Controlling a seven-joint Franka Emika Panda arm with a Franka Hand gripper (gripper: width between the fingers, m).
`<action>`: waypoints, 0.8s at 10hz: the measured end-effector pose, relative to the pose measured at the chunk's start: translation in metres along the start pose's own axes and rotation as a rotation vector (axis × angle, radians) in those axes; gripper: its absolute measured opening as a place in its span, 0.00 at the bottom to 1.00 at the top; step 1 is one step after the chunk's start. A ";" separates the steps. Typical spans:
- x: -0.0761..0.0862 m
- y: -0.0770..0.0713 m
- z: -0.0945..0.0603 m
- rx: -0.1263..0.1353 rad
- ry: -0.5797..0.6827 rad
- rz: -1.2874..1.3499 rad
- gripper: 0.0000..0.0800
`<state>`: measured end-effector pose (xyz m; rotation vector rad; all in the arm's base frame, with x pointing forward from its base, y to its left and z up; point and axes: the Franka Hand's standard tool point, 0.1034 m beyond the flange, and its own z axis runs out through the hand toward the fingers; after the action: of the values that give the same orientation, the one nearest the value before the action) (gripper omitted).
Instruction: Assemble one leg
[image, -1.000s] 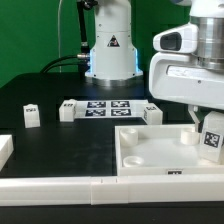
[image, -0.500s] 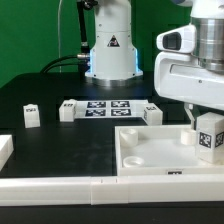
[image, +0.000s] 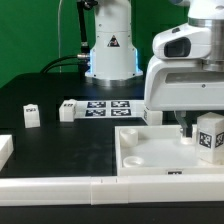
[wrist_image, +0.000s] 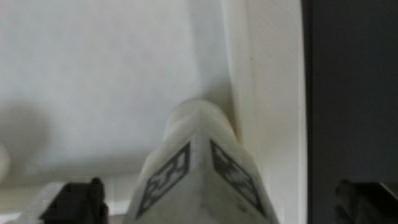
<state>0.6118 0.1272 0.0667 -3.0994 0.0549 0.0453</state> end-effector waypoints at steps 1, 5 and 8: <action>-0.001 -0.001 0.001 -0.003 -0.002 -0.102 0.81; 0.002 0.002 0.002 -0.044 -0.047 -0.574 0.81; 0.002 0.002 0.003 -0.045 -0.048 -0.587 0.57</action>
Offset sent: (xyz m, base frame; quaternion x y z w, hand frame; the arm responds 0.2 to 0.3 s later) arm 0.0106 0.0051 -0.0023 -0.0123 -0.0704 -0.2277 0.9711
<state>0.6132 0.1251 0.0637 -3.0163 -0.8568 0.1001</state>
